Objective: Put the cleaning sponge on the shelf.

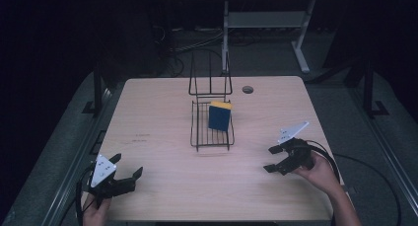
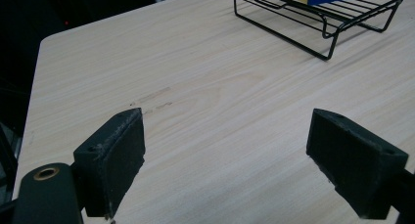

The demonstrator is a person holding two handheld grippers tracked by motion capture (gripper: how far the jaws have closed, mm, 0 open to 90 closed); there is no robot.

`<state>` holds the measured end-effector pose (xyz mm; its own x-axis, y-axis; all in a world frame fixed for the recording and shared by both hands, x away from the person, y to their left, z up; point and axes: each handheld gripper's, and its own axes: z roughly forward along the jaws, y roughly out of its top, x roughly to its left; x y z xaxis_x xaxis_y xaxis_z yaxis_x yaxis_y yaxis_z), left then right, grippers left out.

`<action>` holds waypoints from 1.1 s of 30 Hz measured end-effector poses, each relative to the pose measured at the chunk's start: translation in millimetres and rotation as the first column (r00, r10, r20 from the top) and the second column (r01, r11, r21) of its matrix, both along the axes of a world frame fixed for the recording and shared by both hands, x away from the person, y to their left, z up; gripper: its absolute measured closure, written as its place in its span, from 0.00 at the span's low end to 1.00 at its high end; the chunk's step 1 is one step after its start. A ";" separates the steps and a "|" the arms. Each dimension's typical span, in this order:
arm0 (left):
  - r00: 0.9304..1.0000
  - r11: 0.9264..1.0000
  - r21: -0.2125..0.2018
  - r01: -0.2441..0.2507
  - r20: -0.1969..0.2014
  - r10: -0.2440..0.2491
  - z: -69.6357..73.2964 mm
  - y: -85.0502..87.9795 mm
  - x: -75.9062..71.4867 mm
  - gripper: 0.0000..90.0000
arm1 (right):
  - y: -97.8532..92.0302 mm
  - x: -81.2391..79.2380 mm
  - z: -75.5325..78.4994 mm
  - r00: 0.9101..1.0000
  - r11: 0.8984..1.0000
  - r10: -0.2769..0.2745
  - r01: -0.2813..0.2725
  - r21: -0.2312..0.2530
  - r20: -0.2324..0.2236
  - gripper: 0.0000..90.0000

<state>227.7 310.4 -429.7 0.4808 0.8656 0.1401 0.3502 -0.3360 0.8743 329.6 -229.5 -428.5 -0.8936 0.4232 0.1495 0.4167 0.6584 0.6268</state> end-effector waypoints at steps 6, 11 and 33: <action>1.000 1.000 0.001 0.001 -0.002 -0.001 0.1 -0.2 -0.1 0.15 | -5.2 -8.3 -3.4 1.000 1.000 -0.010 0.010 0.002 0.002 0.26; 1.000 1.000 0.000 0.000 0.001 0.000 -0.2 -0.4 -0.1 0.15 | -10.4 -15.8 -5.2 1.000 1.000 -0.025 0.025 0.005 0.002 0.26; 1.000 1.000 0.001 -0.001 -0.002 0.001 -1.1 -1.6 -0.2 0.15 | -31.0 -49.5 -19.8 0.998 0.997 -0.065 0.065 0.047 0.003 0.26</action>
